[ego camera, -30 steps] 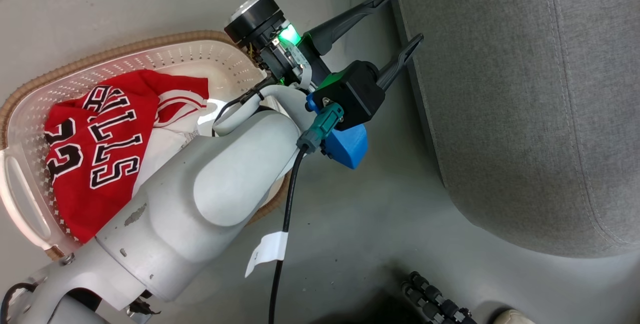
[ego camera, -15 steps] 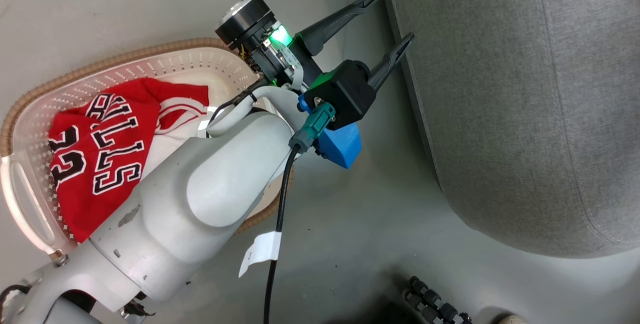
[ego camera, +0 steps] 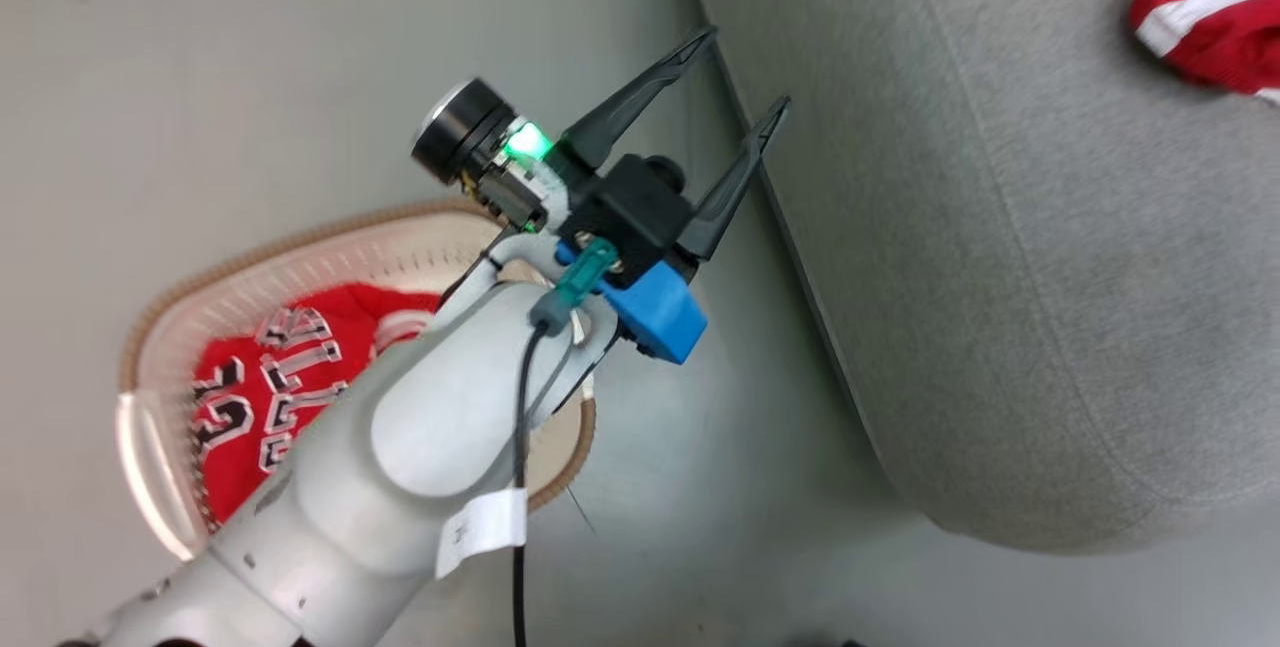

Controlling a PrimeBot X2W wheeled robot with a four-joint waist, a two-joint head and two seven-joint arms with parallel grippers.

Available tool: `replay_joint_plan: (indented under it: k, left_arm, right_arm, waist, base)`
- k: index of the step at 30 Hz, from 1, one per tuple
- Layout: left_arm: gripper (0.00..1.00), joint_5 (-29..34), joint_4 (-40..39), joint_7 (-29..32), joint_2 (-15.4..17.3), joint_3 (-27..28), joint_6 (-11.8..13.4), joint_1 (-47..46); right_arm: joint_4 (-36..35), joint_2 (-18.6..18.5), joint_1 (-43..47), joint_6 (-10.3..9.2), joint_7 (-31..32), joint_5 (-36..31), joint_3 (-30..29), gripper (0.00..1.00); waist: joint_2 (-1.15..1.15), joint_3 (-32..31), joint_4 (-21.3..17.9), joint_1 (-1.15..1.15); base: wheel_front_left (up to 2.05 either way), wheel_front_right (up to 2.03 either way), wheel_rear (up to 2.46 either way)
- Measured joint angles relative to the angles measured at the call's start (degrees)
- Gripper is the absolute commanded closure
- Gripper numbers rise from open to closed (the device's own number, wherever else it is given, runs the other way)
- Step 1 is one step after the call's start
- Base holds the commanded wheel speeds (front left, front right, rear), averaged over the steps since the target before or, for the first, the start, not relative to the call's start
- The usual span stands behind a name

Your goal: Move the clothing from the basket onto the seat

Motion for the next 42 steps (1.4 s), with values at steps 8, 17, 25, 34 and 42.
replay_joint_plan:
  k: [8, 17, 25, 34, 42]
  left_arm:
    - [0.0, -1.22, -5.57, -0.07, 1.13, 9.36, 3.2, 9.15]
    - [0.0, -0.58, -10.68, -0.13, 2.07, 21.7, 4.99, 19.55]
    - [0.0, 1.21, -13.1, -0.13, 1.14, 31.64, 4.72, 28.64]
    - [0.0, 3.9, -14.02, -0.13, -1.03, 39.43, 2.07, 36.96]
    - [0.0, 6.43, -14.17, -0.13, -2.99, 43.17, -0.7, 41.29]
  right_arm:
    - [-6.22, 0.26, 3.38, 0.0, 0.0, 0.08, 10.06, 0.0]
    - [-9.03, 1.7, 6.84, 0.0, 0.0, 0.7, 20.62, 0.0]
    - [-10.23, 3.91, 10.45, 0.0, 0.0, 1.19, 25.12, 0.0]
    - [-11.04, 7.23, 17.31, 0.0, 0.0, 1.63, 25.33, 0.0]
    - [-9.69, 8.75, 21.96, 0.0, 0.0, 1.79, 24.28, 0.0]
  waist:
    - [0.0, -9.24, 2.74, 0.0]
    - [0.0, -17.01, 9.29, -0.01]
    - [0.0, -22.93, 14.15, -0.01]
    - [0.0, -28.46, 17.24, -0.01]
    - [0.0, -31.23, 18.31, -0.01]
  base:
    - [0.0, 0.0, 0.0]
    - [0.0, 0.0, 0.0]
    - [0.0, 0.0, 0.0]
    - [0.0, 0.0, 0.0]
    - [0.0, 0.0, 0.0]
